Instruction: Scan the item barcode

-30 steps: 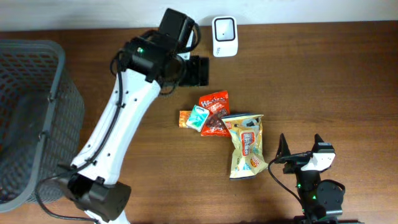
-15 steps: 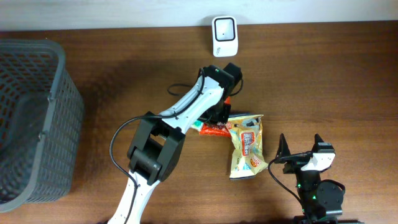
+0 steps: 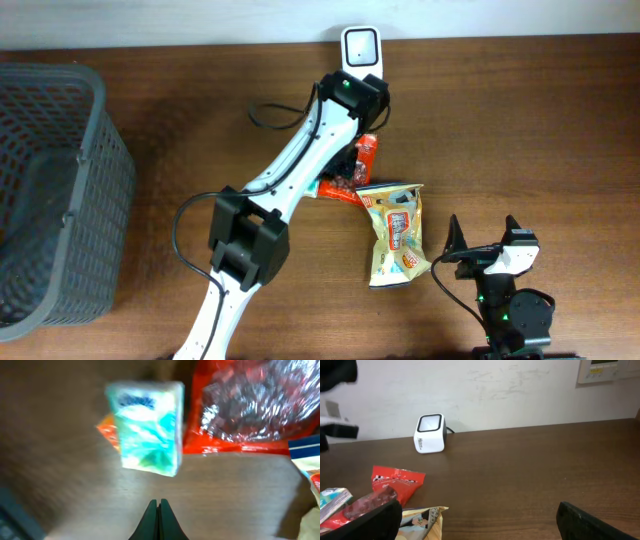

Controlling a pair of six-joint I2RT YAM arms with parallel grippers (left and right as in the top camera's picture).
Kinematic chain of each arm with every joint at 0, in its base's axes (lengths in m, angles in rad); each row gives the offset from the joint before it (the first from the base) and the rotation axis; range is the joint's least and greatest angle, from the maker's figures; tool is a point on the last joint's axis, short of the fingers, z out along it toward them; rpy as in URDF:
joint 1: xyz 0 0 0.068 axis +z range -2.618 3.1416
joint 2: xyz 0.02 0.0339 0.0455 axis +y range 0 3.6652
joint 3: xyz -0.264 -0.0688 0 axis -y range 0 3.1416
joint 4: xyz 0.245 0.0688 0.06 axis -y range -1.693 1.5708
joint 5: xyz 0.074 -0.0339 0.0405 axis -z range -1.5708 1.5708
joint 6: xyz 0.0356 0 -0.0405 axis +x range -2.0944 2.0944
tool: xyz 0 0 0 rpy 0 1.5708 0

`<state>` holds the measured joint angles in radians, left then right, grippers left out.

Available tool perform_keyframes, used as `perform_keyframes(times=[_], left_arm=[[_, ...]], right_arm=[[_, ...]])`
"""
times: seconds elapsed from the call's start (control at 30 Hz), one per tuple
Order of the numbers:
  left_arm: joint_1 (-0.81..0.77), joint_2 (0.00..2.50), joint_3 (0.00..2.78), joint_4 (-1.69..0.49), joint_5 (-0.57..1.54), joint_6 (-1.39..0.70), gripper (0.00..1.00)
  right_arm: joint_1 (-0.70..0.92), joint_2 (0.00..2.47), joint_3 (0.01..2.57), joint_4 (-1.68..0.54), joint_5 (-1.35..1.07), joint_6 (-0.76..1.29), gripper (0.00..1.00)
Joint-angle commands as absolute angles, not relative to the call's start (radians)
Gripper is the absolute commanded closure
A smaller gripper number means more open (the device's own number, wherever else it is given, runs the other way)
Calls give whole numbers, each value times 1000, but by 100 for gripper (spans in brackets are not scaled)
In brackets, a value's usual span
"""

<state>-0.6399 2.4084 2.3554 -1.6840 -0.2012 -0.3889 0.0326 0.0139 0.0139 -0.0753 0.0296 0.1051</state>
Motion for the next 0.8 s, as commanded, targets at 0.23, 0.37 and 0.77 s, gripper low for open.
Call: perform_keyframes(times=[0.23, 0.37, 0.77], left_arm=[[-635, 2467, 2255, -1567, -253, -403, 99], [-606, 2488, 2263, -1592, -363, -403, 100], [-390, 2426, 2552, -1689, 9, -289, 100]], right_arm=[[38, 8, 6, -79, 39, 110, 1], [38, 8, 6, -79, 39, 110, 2], [38, 8, 6, -79, 39, 110, 2]])
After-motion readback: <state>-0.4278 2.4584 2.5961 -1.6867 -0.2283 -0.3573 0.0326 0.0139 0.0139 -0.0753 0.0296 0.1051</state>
